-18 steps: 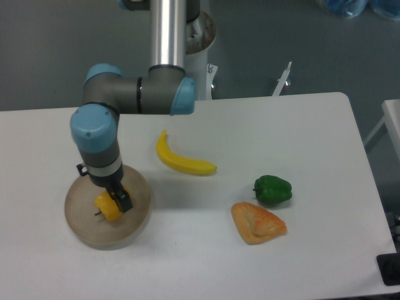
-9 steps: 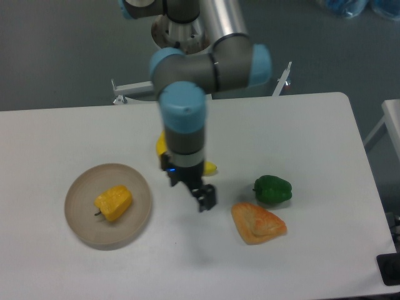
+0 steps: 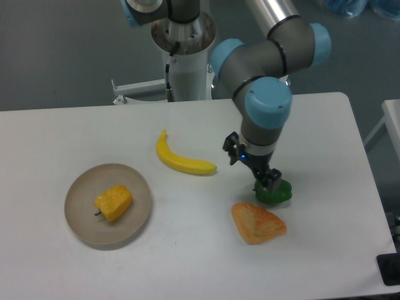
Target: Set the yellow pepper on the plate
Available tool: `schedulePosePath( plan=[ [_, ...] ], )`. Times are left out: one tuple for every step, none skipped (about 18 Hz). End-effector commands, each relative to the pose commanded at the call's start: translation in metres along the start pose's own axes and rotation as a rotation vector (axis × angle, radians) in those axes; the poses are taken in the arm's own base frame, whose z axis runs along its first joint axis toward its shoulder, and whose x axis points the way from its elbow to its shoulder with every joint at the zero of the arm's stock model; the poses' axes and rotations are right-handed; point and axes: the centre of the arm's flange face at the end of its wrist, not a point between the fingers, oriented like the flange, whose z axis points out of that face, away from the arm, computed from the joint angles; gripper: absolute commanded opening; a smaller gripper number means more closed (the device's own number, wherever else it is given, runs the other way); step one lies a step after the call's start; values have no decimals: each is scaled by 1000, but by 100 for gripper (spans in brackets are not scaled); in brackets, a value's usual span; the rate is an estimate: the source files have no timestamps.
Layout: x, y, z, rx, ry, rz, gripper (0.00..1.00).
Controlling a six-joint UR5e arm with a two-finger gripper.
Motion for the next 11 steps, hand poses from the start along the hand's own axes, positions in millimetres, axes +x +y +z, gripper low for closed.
schedulePosePath(
  plan=[
    [-6, 7, -3, 0, -8, 24, 100],
    [-9, 12, 0, -1, -3, 31, 100],
    [-10, 16, -1, 2, -4, 37, 100],
    [-11, 17, 0, 5, -3, 45, 100],
    [-11, 17, 0, 5, -3, 45, 100],
    [-11, 17, -1, 4, -5, 46, 100],
    [-12, 18, -1, 7, -6, 45, 100],
    [-12, 18, -2, 9, -10, 52, 100],
    [-12, 18, -2, 12, -10, 72, 100],
    [-13, 19, -2, 14, -10, 74, 100],
    [-13, 19, -2, 15, -11, 74, 100]
  ],
)
